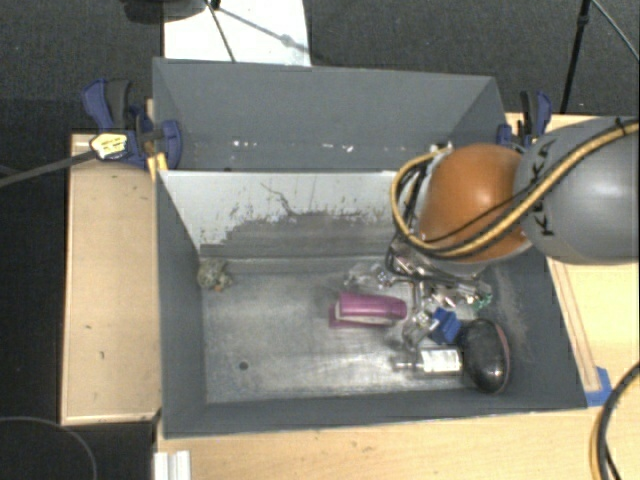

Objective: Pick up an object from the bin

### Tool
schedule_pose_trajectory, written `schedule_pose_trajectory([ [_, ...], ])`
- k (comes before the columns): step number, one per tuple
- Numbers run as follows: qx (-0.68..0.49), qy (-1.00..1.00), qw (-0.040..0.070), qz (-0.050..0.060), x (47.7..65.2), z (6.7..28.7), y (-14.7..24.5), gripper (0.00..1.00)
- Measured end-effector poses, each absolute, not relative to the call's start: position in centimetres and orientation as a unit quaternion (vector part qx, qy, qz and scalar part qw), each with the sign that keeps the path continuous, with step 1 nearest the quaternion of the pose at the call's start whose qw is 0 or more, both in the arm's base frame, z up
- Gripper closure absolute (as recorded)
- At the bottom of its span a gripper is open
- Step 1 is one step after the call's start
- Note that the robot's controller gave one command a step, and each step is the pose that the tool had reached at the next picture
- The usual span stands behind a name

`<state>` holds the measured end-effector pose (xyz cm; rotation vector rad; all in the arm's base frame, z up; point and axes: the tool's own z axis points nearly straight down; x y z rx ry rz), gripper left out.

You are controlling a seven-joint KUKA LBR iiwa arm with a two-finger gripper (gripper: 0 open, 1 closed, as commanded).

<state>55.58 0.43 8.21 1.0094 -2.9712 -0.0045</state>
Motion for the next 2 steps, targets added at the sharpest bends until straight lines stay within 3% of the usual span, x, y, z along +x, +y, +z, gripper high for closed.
schedule_pose_trajectory([
  [1, 0.322, -0.947, 0.000, -0.001, 55.6, 8.5, 0.4, 1.00],
  [2, 0.355, -0.935, -0.005, 0.002, 55.7, 23.5, -1.1, 1.00],
])
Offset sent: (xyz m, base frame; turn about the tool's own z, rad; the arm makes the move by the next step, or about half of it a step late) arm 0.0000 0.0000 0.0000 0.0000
